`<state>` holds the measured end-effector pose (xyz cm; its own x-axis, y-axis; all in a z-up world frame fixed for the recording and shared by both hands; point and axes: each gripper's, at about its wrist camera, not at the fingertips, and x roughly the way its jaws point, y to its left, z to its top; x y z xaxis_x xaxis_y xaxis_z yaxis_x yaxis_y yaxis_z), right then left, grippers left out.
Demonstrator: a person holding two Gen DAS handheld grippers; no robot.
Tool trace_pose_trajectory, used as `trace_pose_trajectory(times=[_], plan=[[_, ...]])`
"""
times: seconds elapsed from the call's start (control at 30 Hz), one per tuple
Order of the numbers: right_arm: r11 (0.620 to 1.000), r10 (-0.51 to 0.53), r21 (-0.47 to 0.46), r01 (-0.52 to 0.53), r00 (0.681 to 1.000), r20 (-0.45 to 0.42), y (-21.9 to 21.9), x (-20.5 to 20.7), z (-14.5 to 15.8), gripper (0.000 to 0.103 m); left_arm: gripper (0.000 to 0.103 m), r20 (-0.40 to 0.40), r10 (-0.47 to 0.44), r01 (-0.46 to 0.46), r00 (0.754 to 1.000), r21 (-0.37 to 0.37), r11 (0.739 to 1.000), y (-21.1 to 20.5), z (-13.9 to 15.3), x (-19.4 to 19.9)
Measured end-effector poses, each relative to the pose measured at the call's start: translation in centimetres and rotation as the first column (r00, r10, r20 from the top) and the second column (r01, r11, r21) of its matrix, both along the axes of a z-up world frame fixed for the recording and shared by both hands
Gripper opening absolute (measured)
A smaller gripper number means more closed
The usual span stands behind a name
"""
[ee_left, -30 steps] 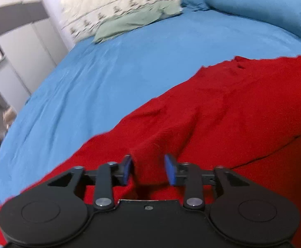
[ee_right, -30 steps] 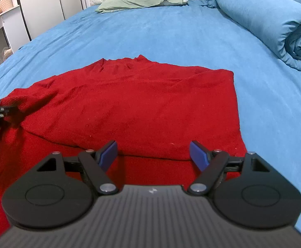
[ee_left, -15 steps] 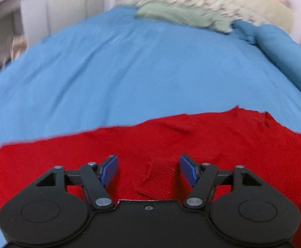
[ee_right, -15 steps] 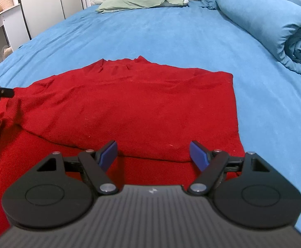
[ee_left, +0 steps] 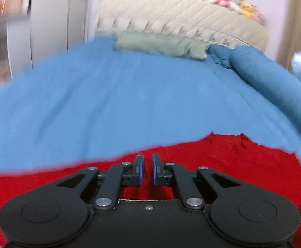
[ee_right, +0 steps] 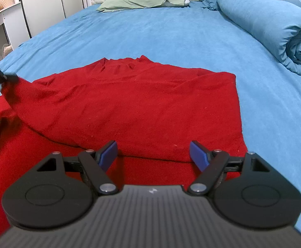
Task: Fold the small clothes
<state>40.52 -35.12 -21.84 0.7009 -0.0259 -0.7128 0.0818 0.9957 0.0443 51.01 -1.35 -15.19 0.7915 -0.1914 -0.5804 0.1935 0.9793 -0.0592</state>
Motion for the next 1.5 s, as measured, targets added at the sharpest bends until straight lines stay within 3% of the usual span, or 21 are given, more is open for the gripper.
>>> trace_pose_trajectory(times=[0.07, 0.17, 0.23, 0.3, 0.33, 0.47, 0.6, 0.87, 0.93, 1.0, 1.03, 1.1, 1.13, 1.3, 1.5], plan=[[1.000, 0.001, -0.002, -0.001, 1.000, -0.003, 0.0, 0.0, -0.1, 0.092, 0.009, -0.031, 0.008, -0.005, 0.999, 0.106, 0.994, -0.6, -0.9, 0.0], [1.000, 0.000, -0.005, 0.000, 1.000, -0.007, 0.1, 0.1, -0.2, 0.092, 0.010, -0.126, 0.038, -0.019, 0.991, 0.152, 0.988, -0.3, -2.5, 0.4], [1.000, 0.000, -0.007, 0.000, 1.000, -0.001, 0.1, 0.1, -0.2, 0.092, 0.013, -0.138, 0.044, -0.025, 0.990, 0.138, 0.990, 0.0, -2.6, 0.1], [1.000, 0.005, -0.013, -0.005, 1.000, 0.000, 0.1, 0.3, -0.4, 0.092, 0.033, -0.148, 0.033, -0.014, 0.988, 0.130, 0.991, 0.1, -2.5, -0.2], [1.000, 0.005, -0.019, -0.005, 1.000, -0.003, 0.1, 0.4, -0.5, 0.093, 0.036, -0.162, 0.029, -0.006, 0.986, 0.138, 0.990, -0.1, -2.7, 0.0], [0.999, -0.032, -0.008, 0.032, 0.998, -0.045, -0.9, 1.0, -2.0, 0.097, 0.036, -0.213, 0.028, 0.005, 0.977, 0.152, 0.988, -0.8, -3.8, -0.1], [0.999, -0.049, 0.000, 0.049, 0.998, -0.039, -1.1, 0.9, -1.9, 0.098, 0.036, -0.226, 0.042, -0.017, 0.973, 0.114, 0.993, -0.3, -4.1, -0.3], [1.000, -0.006, -0.014, 0.006, 0.999, 0.051, 0.3, -1.3, 2.8, 0.099, 0.042, -0.190, 0.069, -0.063, 0.979, 0.036, 0.997, 1.0, -0.3, -3.0], [1.000, 0.010, -0.014, -0.009, 0.997, 0.073, 1.0, -1.9, 4.5, 0.099, 0.049, -0.180, 0.081, -0.082, 0.980, 0.004, 0.997, 1.5, 1.1, -4.3], [1.000, 0.030, -0.011, -0.029, 0.995, 0.093, 2.2, -2.6, 6.1, 0.103, 0.071, -0.166, 0.100, -0.106, 0.981, -0.023, 0.994, 2.2, 2.3, -5.7], [0.999, 0.040, -0.017, -0.038, 0.994, 0.102, 2.9, -3.0, 6.9, 0.103, 0.076, -0.161, 0.112, -0.119, 0.981, -0.034, 0.992, 2.5, 2.9, -6.2], [0.998, 0.063, -0.037, -0.059, 0.991, 0.122, 4.6, -3.8, 8.3, 0.103, 0.100, -0.153, 0.143, -0.153, 0.978, -0.053, 0.987, 3.4, 3.9, -7.5], [0.997, 0.076, -0.042, -0.071, 0.989, 0.130, 5.4, -4.1, 8.9, 0.103, 0.102, -0.148, 0.164, -0.175, 0.975, -0.060, 0.983, 4.0, 4.4, -8.0], [0.991, 0.135, -0.005, -0.136, 0.982, 0.129, 9.5, -5.4, 10.8, 0.103, 0.102, -0.180, 0.288, -0.314, 0.940, -0.136, 0.940, 8.6, 5.6, -9.8], [0.983, 0.178, 0.017, -0.180, 0.980, 0.083, 14.8, -5.3, 9.9, 0.103, 0.102, -0.224, 0.480, -0.526, 0.848, -0.260, 0.809, 17.6, 5.1, -10.3]])
